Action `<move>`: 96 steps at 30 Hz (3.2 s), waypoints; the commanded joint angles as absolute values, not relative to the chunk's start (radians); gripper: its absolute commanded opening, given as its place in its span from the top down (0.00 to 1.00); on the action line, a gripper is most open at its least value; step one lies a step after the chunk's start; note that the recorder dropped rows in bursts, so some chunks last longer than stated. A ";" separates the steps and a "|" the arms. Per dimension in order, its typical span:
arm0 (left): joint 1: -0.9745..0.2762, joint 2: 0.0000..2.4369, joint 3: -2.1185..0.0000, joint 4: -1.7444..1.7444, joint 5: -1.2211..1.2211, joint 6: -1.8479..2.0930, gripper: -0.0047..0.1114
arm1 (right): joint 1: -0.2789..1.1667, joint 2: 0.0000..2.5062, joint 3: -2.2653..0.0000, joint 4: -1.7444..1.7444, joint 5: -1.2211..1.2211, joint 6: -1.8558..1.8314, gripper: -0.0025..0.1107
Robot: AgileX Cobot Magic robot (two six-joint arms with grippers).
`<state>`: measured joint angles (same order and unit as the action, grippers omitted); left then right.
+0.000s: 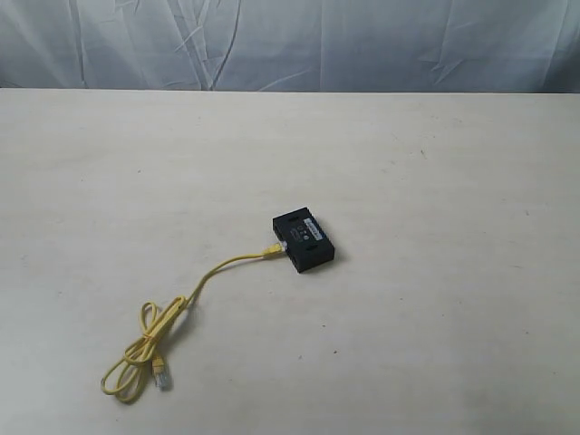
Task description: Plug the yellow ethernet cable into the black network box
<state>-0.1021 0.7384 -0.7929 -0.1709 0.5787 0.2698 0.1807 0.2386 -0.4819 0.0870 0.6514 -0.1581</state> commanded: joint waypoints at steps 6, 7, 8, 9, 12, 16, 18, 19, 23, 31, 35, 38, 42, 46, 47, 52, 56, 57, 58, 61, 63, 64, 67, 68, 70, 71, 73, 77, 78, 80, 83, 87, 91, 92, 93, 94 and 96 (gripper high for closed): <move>-0.099 0.733 -0.785 -0.166 0.566 0.271 0.96 | 0.193 0.068 -0.466 0.090 0.636 -0.155 0.98; -0.099 0.733 -0.785 -0.166 0.566 0.271 0.96 | 0.193 0.040 -0.454 0.077 0.609 -0.155 0.98; -0.099 0.733 -0.785 -0.166 0.566 0.271 0.96 | 0.193 0.014 -0.441 0.077 0.580 -0.155 0.98; -0.099 0.733 -0.785 -0.166 0.566 0.271 0.96 | 0.193 0.000 -0.439 0.077 0.585 -0.155 0.98; -0.099 0.733 -0.785 -0.166 0.566 0.271 0.96 | 0.193 0.000 -0.439 0.086 0.589 -0.155 0.98; -0.099 0.733 -0.785 -0.152 0.566 0.271 0.96 | 0.193 0.000 -0.427 0.089 0.567 -0.155 0.98; -0.099 0.733 -0.785 -0.134 0.566 0.271 0.96 | 0.193 0.000 -0.403 0.087 0.533 -0.155 0.98; -0.099 0.733 -0.785 -0.129 0.566 0.271 0.96 | 0.193 0.000 -0.393 0.081 0.519 -0.155 0.98; -0.099 0.733 -0.785 -0.114 0.566 0.271 0.96 | 0.193 0.000 -0.329 0.077 0.461 -0.155 0.98; -0.099 0.733 -0.785 -0.114 0.566 0.271 0.96 | 0.193 0.000 -0.168 0.079 0.368 -0.127 0.98; -0.099 0.733 -0.785 -0.114 0.566 0.271 0.96 | 0.193 0.000 -0.107 0.079 0.353 -0.093 0.98; -0.099 0.733 -0.785 -0.114 0.566 0.271 0.96 | 0.193 0.000 -0.081 0.079 0.353 -0.074 0.98; -0.099 0.733 -0.785 -0.114 0.566 0.271 0.96 | 0.193 0.000 -0.073 0.070 0.355 -0.074 0.98; -0.099 0.733 -0.785 -0.114 0.566 0.271 0.96 | 0.193 0.000 -0.073 0.041 0.355 -0.072 0.98; -0.099 0.733 -0.785 -0.114 0.566 0.271 0.96 | 0.193 0.000 -0.073 0.036 0.355 -0.072 0.98; -0.099 0.733 -0.785 -0.114 0.566 0.271 0.96 | 0.193 0.000 -0.062 0.000 0.367 -0.069 0.98; -0.099 0.733 -0.785 -0.114 0.566 0.271 0.96 | 0.193 0.000 -0.017 0.000 0.364 -0.053 0.98; -0.099 0.733 -0.785 -0.114 0.566 0.271 0.96 | 0.193 0.000 0.000 0.000 0.364 -0.046 0.98; -0.099 0.733 -0.785 -0.114 0.566 0.271 0.96 | 0.193 0.000 0.000 0.000 0.364 -0.046 0.98; -0.099 0.733 -0.785 -0.114 0.566 0.271 0.96 | 0.191 0.000 0.000 -0.015 0.350 -0.044 0.98; -0.099 0.733 -0.785 -0.114 0.566 0.271 0.96 | 0.186 0.000 0.000 -0.017 0.350 -0.044 0.98; -0.099 0.733 -0.785 -0.114 0.566 0.271 0.96 | 0.186 0.000 0.000 -0.017 0.350 -0.044 0.98; -0.099 0.733 -0.785 -0.114 0.566 0.271 0.96 | 0.186 0.000 0.000 -0.017 0.350 -0.044 0.98; -0.099 0.733 -0.785 -0.114 0.566 0.271 0.96 | 0.186 0.000 0.000 -0.017 0.350 -0.044 0.98; -0.099 0.733 -0.785 -0.114 0.566 0.271 0.96 | 0.186 0.000 0.000 -0.017 0.350 -0.044 0.98; -0.099 0.733 -0.785 -0.114 0.566 0.271 0.96 | 0.186 0.000 0.000 -0.017 0.350 -0.044 0.98; -0.099 0.733 -0.785 -0.114 0.566 0.271 0.96 | 0.186 0.000 0.000 -0.017 0.352 -0.044 0.98; -0.099 0.733 -0.785 -0.114 0.566 0.271 0.96 | 0.186 0.000 0.000 -0.008 0.352 -0.044 0.98; -0.099 0.733 -0.785 -0.114 0.566 0.271 0.96 | 0.186 0.000 0.000 -0.008 0.352 -0.044 0.98; -0.099 0.733 -0.785 -0.114 0.566 0.271 0.96 | 0.186 0.000 0.000 -0.008 0.352 -0.044 0.98; -0.099 0.733 -0.785 -0.114 0.566 0.271 0.96 | 0.186 0.000 0.000 -0.008 0.352 -0.044 0.98; -0.101 0.719 -0.785 -0.087 0.573 0.271 0.96 | 0.186 0.000 0.000 -0.008 0.352 -0.044 0.98; -0.077 0.663 -0.777 -0.090 0.581 0.264 0.96 | 0.186 0.000 0.000 -0.008 0.352 -0.044 0.98; -0.065 0.638 -0.760 -0.098 0.565 0.264 0.96 | 0.186 0.000 0.000 -0.008 0.352 -0.044 0.98; -0.051 0.616 -0.739 -0.100 0.544 0.264 0.96 | 0.186 0.000 0.000 -0.008 0.352 -0.044 0.98; -0.029 0.578 -0.699 -0.100 0.512 0.264 0.96 | 0.186 0.000 0.000 -0.008 0.352 -0.044 0.98; 0.008 0.525 -0.641 -0.100 0.475 0.264 0.96 | 0.186 0.000 0.000 -0.008 0.352 -0.044 0.98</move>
